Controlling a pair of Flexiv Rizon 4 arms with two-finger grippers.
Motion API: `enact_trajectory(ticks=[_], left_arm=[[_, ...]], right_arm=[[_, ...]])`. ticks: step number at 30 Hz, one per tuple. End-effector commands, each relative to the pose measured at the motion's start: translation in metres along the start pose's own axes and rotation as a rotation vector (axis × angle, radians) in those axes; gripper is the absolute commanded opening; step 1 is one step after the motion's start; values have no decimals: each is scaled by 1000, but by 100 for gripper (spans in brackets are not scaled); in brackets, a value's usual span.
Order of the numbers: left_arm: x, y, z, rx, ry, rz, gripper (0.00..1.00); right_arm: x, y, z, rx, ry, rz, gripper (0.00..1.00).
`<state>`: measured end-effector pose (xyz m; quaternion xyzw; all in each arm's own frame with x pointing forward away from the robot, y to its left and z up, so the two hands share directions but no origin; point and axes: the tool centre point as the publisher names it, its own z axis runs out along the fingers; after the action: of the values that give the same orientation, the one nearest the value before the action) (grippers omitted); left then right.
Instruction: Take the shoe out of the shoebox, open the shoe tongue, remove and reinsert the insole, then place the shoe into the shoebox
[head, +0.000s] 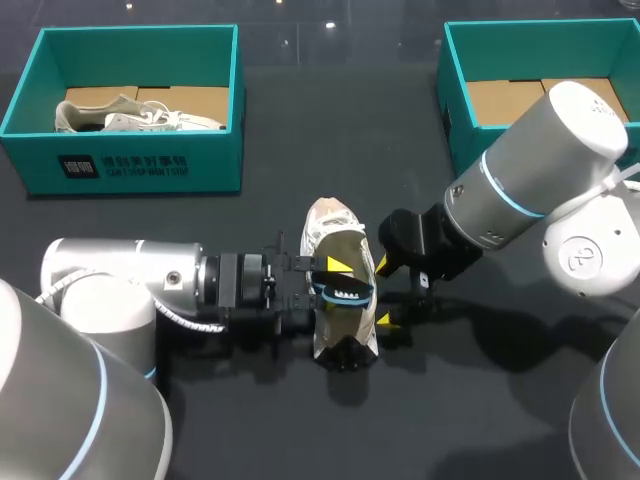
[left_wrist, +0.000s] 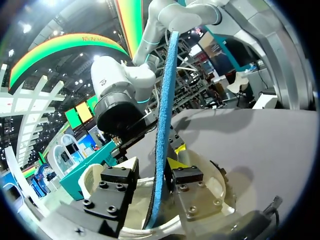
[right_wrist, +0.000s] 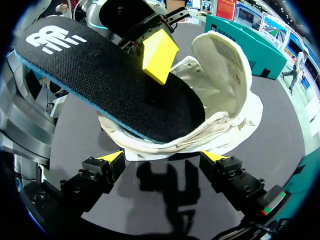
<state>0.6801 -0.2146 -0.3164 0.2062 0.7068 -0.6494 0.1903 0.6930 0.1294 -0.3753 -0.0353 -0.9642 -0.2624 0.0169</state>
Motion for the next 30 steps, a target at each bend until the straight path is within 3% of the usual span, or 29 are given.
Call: enact_trajectory(ticks=[1,3,5,13,30], left_arm=[[3,-14,-3,-2,-12,9,33],[4,-18,-2,3,-14,12,26],[5,-20,0,8,-11,23,0],[10,-3,4,4,-8,95,0],[-5,38,2,-54,-39,85,0]], right_arm=[[1,1,1,3,-2,1,100],[1,1,1,3,-2,1,100],[1,1,1,3,-2,1,100],[1,1,1,3,-2,1,100],[1,1,1,3,-2,1,100]])
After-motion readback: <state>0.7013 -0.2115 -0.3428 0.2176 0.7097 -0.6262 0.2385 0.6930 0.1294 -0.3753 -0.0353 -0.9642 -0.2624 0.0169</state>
